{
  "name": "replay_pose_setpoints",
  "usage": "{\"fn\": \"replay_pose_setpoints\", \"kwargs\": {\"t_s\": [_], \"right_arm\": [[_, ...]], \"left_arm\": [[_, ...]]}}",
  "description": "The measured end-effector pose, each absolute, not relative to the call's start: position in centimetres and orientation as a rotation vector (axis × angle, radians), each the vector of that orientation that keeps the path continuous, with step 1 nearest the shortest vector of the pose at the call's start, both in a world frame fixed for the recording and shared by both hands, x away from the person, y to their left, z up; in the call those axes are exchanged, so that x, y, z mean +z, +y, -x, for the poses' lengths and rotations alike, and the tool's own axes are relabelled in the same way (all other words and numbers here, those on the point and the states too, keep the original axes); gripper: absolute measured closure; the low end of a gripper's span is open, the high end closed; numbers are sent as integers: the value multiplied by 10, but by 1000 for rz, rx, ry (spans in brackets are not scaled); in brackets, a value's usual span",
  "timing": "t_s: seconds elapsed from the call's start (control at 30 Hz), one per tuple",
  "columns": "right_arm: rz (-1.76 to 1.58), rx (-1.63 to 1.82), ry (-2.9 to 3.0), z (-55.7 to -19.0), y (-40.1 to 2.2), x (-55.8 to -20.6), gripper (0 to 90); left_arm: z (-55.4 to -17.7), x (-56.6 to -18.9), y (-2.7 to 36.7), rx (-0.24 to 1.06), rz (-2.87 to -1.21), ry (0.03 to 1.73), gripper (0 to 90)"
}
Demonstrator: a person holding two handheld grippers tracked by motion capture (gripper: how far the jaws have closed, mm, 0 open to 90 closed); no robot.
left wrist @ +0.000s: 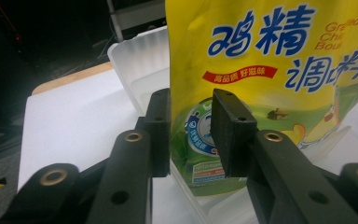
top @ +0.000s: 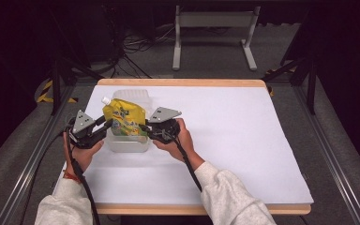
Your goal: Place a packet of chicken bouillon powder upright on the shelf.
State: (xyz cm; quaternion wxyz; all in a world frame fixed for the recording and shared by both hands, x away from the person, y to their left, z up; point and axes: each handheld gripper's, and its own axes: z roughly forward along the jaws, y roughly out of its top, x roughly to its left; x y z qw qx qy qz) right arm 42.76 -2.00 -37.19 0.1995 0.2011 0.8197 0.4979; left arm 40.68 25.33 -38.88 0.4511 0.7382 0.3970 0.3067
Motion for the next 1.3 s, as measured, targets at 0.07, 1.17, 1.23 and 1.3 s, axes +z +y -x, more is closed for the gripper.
{"fn": "replay_pose_setpoints", "kwargs": {"t_s": [0.07,1.17,1.23,1.3], "right_arm": [[-557,1389,2282,-425,-22,-369,762],[-578,1352,2222,-414,-68,-350,729],[-575,1343,2221,-413,-70,-349,723],[-577,1329,2222,-412,-73,-350,709]], "left_arm": [[-405,-387,253,766,-1818,978,670],[-368,-379,244,774,-1816,946,473],[-365,-379,242,782,-1820,937,453],[-363,-378,239,775,-1819,920,447]]}}
